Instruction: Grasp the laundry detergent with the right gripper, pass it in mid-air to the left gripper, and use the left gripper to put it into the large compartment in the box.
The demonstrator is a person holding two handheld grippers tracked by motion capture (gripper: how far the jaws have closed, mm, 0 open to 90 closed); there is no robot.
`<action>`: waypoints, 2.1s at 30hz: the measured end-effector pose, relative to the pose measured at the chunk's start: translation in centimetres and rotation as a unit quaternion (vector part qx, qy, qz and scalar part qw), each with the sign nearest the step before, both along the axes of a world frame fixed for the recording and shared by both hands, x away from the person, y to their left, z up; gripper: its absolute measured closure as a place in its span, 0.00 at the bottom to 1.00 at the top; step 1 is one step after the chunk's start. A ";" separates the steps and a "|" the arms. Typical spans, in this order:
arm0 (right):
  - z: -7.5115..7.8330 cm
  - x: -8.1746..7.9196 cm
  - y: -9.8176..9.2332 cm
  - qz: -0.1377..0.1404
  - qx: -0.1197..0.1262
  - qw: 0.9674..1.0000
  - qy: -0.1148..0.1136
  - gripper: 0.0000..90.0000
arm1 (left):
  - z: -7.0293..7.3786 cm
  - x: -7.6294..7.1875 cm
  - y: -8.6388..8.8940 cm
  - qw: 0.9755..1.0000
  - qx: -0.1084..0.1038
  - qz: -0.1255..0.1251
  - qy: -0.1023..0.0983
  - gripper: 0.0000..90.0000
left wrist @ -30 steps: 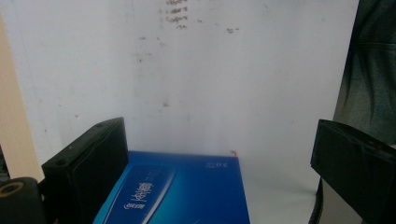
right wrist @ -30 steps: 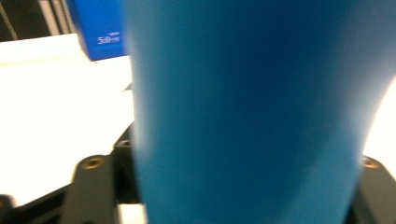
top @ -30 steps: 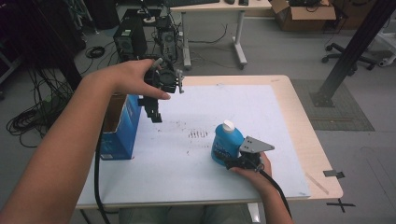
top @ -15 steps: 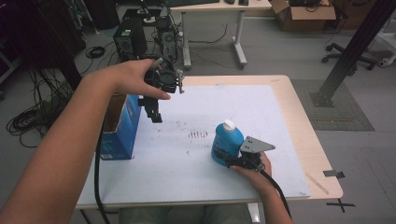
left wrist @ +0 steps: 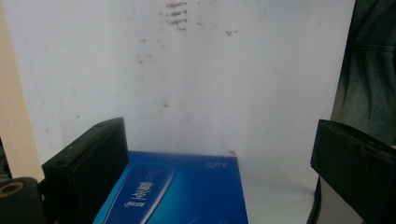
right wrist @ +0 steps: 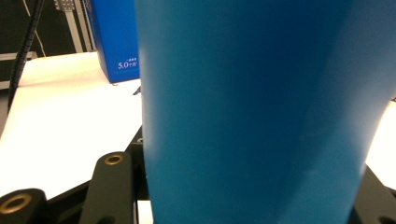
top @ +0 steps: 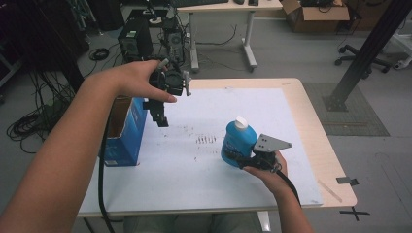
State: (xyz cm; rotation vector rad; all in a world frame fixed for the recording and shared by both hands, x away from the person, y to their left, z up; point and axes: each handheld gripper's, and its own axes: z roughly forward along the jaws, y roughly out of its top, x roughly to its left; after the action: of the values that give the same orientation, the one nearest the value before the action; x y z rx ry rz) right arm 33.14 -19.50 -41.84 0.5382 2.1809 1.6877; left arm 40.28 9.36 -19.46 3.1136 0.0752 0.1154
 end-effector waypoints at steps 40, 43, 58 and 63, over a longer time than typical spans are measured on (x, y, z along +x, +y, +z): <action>8.5 2.2 1.6 0.140 -0.018 0.990 -0.013 0.50 | 2.5 -2.4 -2.1 0.999 -0.035 -0.025 0.015 0.05; 8.5 2.4 2.3 0.149 -0.021 0.988 -0.011 0.50 | 2.6 -2.5 -2.4 0.999 -0.035 -0.026 0.016 0.05; 7.8 3.0 4.6 0.175 -0.031 0.984 -0.005 0.50 | 2.8 -3.0 -3.2 0.999 -0.034 -0.032 0.023 0.05; 7.8 3.0 5.3 0.184 -0.029 0.983 -0.005 0.50 | 2.7 -3.0 -3.7 0.999 -0.032 -0.029 0.023 0.05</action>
State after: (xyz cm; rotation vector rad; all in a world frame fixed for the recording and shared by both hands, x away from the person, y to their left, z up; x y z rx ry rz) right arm 36.16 -14.18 -34.07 0.1114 2.4272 1.7856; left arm 37.31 5.65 -16.73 3.0504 -0.0096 0.0383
